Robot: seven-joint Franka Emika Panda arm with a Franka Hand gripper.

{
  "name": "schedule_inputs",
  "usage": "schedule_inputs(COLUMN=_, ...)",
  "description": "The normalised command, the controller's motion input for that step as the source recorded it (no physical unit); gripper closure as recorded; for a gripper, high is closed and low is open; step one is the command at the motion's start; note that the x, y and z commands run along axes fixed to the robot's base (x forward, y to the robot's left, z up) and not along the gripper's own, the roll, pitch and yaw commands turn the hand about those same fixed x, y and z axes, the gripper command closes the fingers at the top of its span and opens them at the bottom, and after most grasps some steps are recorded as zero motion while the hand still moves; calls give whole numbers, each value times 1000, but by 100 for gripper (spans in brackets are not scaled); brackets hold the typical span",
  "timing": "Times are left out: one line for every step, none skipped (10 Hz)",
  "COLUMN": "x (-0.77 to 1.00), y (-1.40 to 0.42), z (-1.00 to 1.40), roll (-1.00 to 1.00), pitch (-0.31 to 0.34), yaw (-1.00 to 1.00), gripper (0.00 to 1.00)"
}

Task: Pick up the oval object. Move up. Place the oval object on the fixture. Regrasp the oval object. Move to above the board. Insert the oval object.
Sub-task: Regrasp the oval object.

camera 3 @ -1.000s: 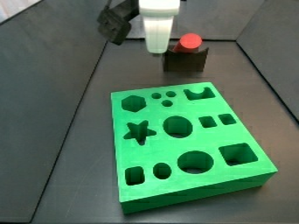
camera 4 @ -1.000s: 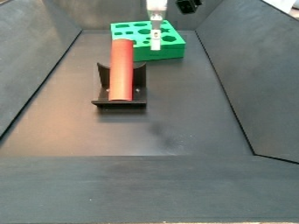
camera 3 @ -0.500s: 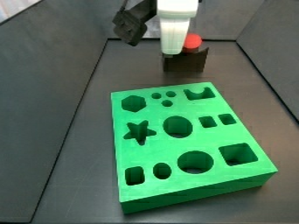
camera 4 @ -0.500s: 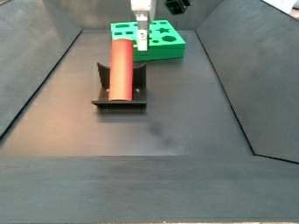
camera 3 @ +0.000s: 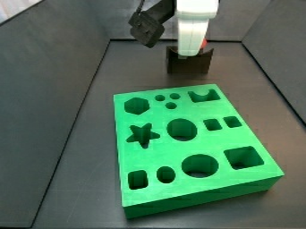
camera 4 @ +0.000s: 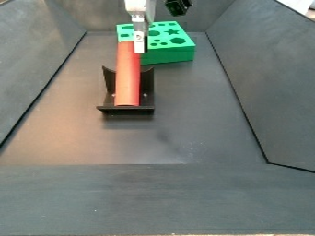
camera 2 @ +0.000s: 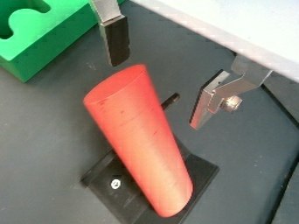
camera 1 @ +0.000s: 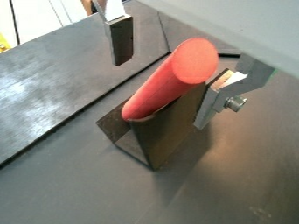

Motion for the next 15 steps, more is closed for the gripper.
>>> schedule_inputs(x=598, y=-18, z=1, roll=-37, pitch=238, yaw=53, gripper=0)
schedule_inputs(x=541, y=-14, z=0, roll=-42, pitch=236, yaw=55, gripper=0)
schedule_inputs(x=483, y=-14, z=9, roll=-43, pitch=239, yaw=56, gripper=0)
schedule_inputs(x=427, y=-15, z=6, roll=-44, pitch=245, yaw=55, gripper=0)
schedule_inputs(x=364, y=-16, z=3, roll=-47, pitch=248, yaw=56, gripper=0)
schedule_inputs(x=314, y=-14, z=7, roll=-50, pitch=248, yaw=56, gripper=0)
schedule_inputs(x=244, y=-12, z=6, roll=-52, pitch=252, yaw=56, gripper=0)
schedule_inputs(x=217, y=-12, z=4, roll=-50, pitch=255, yaw=58, gripper=0)
schedule_inputs(x=162, y=-12, z=8, roll=-46, pitch=258, yaw=61, gripper=0)
schedule_inputs(x=123, y=-13, z=7, roll=-44, pitch=259, yaw=60, gripper=0)
schedule_inputs(x=88, y=-16, z=5, roll=-47, pitch=244, yaw=61, gripper=0)
schedule_inputs(x=82, y=-10, z=4, roll=-51, pitch=231, yaw=62, gripper=0)
schedule_inputs(x=84, y=-9, z=6, roll=-51, pitch=228, yaw=62, gripper=0)
schedule_inputs(x=84, y=-9, z=6, roll=-51, pitch=227, yaw=62, gripper=0)
schedule_inputs(x=85, y=-9, z=6, roll=-51, pitch=226, yaw=61, gripper=0)
